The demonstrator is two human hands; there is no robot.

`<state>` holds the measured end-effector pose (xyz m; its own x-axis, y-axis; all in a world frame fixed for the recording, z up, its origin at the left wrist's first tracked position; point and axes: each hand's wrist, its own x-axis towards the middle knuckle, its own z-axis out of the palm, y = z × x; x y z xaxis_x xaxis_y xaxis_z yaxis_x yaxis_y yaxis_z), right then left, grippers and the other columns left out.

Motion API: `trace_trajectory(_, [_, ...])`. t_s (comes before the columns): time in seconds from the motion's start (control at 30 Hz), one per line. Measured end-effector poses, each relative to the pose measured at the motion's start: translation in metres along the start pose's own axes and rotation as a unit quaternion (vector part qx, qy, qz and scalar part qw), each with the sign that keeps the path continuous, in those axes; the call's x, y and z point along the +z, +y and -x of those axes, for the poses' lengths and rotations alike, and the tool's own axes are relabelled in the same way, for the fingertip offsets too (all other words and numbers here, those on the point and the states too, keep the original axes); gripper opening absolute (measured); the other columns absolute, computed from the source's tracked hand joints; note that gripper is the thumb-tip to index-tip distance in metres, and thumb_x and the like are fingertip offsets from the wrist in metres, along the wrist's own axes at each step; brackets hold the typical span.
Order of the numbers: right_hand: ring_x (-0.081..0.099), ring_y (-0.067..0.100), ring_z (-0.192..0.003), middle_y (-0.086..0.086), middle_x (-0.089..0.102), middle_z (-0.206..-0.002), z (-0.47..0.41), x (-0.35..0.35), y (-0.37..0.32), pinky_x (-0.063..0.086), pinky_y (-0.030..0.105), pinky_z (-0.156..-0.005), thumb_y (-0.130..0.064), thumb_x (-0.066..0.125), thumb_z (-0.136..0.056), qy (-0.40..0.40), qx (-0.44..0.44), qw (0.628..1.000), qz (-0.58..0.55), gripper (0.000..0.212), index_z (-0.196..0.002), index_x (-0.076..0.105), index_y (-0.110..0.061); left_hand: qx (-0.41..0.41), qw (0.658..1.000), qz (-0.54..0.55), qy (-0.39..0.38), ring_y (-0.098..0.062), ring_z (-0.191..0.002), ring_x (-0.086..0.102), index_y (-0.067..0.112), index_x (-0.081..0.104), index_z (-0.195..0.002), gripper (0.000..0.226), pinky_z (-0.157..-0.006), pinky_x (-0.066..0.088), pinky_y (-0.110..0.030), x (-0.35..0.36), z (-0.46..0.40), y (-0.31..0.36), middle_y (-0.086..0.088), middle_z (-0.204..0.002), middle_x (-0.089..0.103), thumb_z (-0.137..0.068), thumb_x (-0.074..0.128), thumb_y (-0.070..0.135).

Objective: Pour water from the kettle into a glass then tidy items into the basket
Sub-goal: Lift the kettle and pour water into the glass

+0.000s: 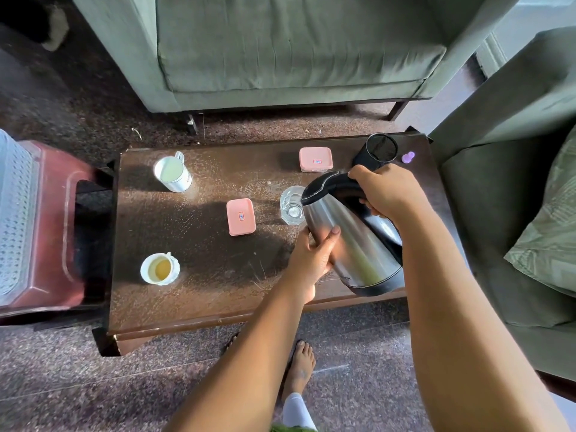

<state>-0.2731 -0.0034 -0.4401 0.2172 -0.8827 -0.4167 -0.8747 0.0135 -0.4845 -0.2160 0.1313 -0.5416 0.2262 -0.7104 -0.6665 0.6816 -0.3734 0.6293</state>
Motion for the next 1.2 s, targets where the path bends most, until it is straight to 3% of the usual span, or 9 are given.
trace_trajectory(0.2, [0.060,0.025,-0.053,0.006,0.063,-0.052,-0.001,-0.001,-0.001,0.056,0.041,-0.072,-0.048,0.049,-0.081,-0.024,0.012,1.000,-0.005,0.056,-0.069,0.068,0.003,-0.007,1.000,-0.006,-0.001,-0.022,-0.108,0.064,0.016,0.046,-0.130,0.053,-0.077,0.057,-0.027,-0.002,-0.002,-0.002,-0.011,-0.121,0.061,-0.085,0.070,0.035])
trace_trajectory(0.33, [0.062,0.027,-0.056,0.007,0.065,-0.053,-0.002,-0.002,-0.004,0.056,0.040,-0.070,-0.048,0.049,-0.081,-0.026,0.008,1.000,0.007,0.055,-0.070,0.068,0.002,-0.013,1.000,-0.003,-0.002,-0.023,-0.107,0.063,0.017,0.047,-0.128,0.052,-0.079,0.056,-0.029,-0.001,-0.003,-0.002,-0.010,-0.120,0.061,-0.085,0.069,0.037])
trace_trajectory(0.53, [0.060,0.024,-0.052,0.005,0.062,-0.049,-0.006,-0.001,-0.009,0.055,0.038,-0.069,-0.049,0.048,-0.079,-0.028,0.006,0.999,0.020,0.053,-0.064,0.067,-0.002,-0.010,1.000,0.017,-0.005,-0.017,-0.100,0.063,0.015,0.047,-0.126,0.049,-0.065,0.055,-0.020,0.001,-0.004,-0.002,-0.007,-0.113,0.062,-0.087,0.068,0.035])
trace_trajectory(0.73, [0.060,0.025,-0.052,0.009,0.066,-0.056,-0.008,0.001,-0.012,0.049,0.033,-0.060,-0.047,0.049,-0.080,-0.029,0.004,0.999,0.016,0.054,-0.069,0.067,0.002,-0.016,1.000,0.018,-0.004,-0.023,-0.112,0.061,0.021,0.049,-0.123,0.044,-0.081,0.055,-0.029,0.000,-0.005,-0.001,-0.009,-0.120,0.062,-0.087,0.068,0.036])
trace_trajectory(0.93, [0.060,0.024,-0.050,0.009,0.066,-0.055,-0.010,0.002,-0.013,0.048,0.030,-0.057,-0.047,0.048,-0.081,-0.038,0.007,0.999,0.028,0.053,-0.068,0.068,0.001,-0.029,0.999,0.023,-0.010,-0.023,-0.113,0.060,0.019,0.050,-0.120,0.040,-0.083,0.053,-0.031,-0.002,-0.007,-0.001,-0.010,-0.122,0.060,-0.087,0.067,0.036])
trace_trajectory(1.07, [0.060,0.023,-0.050,0.008,0.065,-0.055,-0.011,0.002,-0.013,0.049,0.031,-0.059,-0.047,0.049,-0.081,-0.034,0.005,0.999,0.029,0.053,-0.068,0.068,0.001,-0.032,0.999,0.026,-0.018,-0.021,-0.107,0.061,0.024,0.052,-0.109,0.026,-0.076,0.053,-0.026,0.000,-0.005,0.000,-0.009,-0.117,0.061,-0.089,0.066,0.034])
trace_trajectory(1.2, [0.059,0.022,-0.049,0.006,0.064,-0.053,-0.012,0.001,-0.010,0.049,0.030,-0.057,-0.048,0.050,-0.080,-0.036,0.017,0.999,0.015,0.050,-0.070,0.067,-0.001,-0.031,0.999,0.022,-0.016,-0.023,-0.110,0.060,0.023,0.052,-0.112,0.029,-0.079,0.053,-0.027,0.000,-0.006,0.002,-0.008,-0.117,0.061,-0.089,0.066,0.033])
